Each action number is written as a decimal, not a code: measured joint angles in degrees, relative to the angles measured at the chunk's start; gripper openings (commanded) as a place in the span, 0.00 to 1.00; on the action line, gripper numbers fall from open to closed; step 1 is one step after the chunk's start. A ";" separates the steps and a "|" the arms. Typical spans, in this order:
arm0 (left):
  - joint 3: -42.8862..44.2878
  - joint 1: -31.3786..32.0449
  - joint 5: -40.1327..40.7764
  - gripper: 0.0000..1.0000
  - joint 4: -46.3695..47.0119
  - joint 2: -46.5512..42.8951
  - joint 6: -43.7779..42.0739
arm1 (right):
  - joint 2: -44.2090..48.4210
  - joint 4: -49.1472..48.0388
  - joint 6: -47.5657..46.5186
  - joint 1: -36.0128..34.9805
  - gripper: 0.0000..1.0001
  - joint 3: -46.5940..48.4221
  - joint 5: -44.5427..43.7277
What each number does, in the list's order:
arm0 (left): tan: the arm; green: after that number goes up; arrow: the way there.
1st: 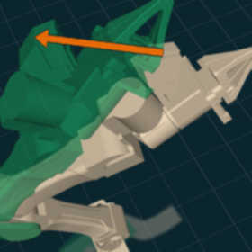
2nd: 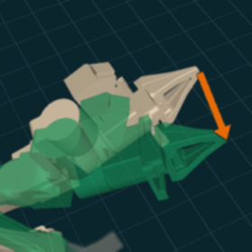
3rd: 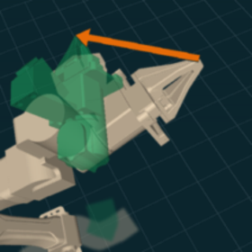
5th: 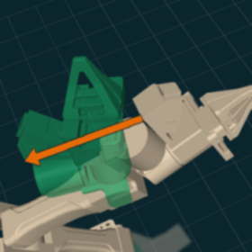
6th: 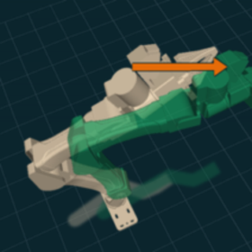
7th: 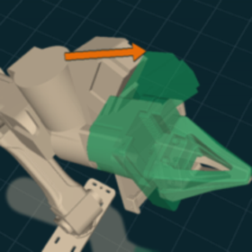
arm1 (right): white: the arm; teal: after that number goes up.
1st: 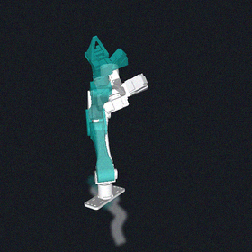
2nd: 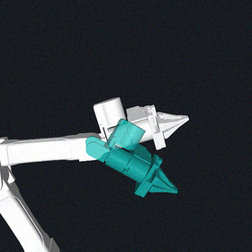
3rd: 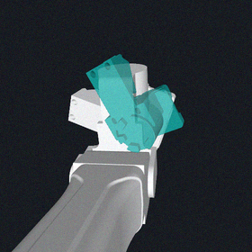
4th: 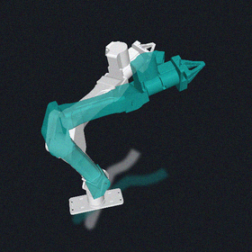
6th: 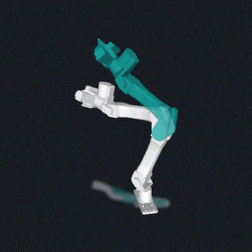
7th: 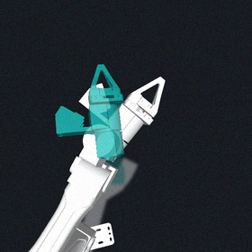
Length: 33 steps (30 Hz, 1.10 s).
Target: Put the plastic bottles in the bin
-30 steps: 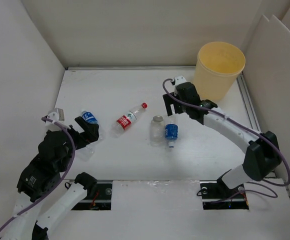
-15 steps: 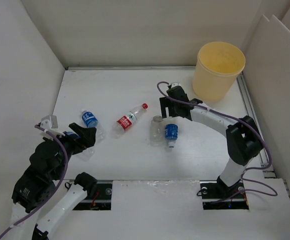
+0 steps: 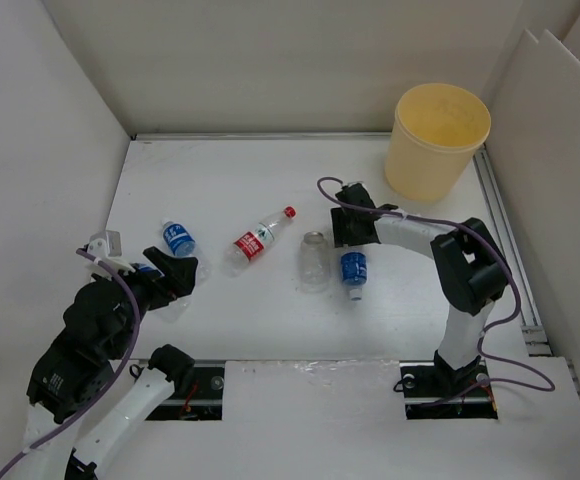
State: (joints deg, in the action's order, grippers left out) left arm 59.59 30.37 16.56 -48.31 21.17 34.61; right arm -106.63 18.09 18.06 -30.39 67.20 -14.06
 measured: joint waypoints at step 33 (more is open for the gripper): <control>-0.02 0.00 -0.11 1.00 0.09 -1.66 0.00 | 1.20 5.88 -13.44 32.09 0.00 59.25 25.59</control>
State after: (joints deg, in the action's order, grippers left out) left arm 59.57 30.37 16.45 -48.23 19.51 34.61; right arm -105.43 23.97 4.62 1.69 126.45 11.53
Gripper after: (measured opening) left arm 0.997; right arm 0.591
